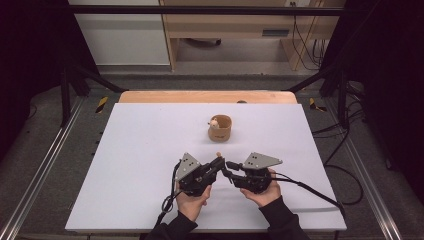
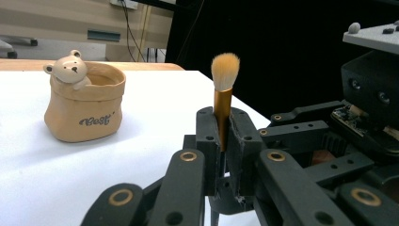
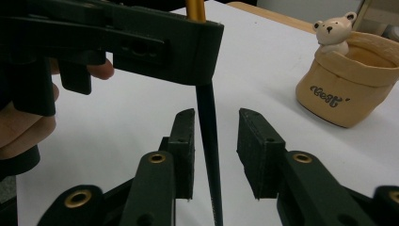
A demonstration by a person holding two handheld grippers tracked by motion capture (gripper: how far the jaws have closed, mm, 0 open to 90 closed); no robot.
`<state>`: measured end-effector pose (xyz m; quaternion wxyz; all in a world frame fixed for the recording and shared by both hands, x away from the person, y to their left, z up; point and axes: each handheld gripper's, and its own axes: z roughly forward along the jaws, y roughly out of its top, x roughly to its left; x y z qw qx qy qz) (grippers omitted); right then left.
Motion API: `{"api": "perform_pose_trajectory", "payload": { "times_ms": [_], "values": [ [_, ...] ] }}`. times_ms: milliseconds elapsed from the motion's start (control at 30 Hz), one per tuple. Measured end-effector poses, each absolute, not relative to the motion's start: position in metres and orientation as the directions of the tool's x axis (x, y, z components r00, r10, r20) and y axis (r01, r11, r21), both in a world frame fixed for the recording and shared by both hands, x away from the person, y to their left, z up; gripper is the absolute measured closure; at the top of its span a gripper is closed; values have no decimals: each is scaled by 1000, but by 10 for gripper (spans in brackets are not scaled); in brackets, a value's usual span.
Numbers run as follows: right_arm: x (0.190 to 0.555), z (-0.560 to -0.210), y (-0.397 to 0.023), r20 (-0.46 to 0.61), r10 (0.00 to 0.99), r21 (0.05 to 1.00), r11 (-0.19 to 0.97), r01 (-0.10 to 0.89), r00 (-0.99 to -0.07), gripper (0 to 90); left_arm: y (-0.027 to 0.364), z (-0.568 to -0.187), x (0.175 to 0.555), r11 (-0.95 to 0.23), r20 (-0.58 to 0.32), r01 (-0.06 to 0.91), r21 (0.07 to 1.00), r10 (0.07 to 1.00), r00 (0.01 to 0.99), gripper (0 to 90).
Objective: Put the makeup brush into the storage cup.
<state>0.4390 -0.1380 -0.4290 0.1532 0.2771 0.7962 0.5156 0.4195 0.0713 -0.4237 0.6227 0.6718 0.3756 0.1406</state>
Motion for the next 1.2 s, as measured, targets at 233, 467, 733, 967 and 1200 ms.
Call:
{"api": "perform_pose_trajectory", "payload": {
  "times_ms": [233, 467, 733, 967, 1200],
  "values": [
    [439, -429, -138, 47, 591, 906, 315, 284, -805, 775, 69, -424, 419, 52, -280, 334, 941, 674, 683, 833],
    [437, -428, -137, 48, 575, 904, 322, 280, -817, 831, 68, -423, 421, 51, -286, 341, 939, 669, 686, 831],
    [437, -428, -138, 52, 578, 904, 319, 284, -814, 834, 71, -420, 423, 27, -267, 335, 942, 667, 696, 758],
    [438, -428, -139, 38, 596, 901, 326, 285, -802, 834, 77, -414, 422, 5, -247, 327, 945, 666, 703, 585],
    [439, -426, -141, 33, 610, 903, 321, 285, -792, 834, 93, -408, 425, -24, -220, 318, 948, 672, 707, 437]
  ]
}}
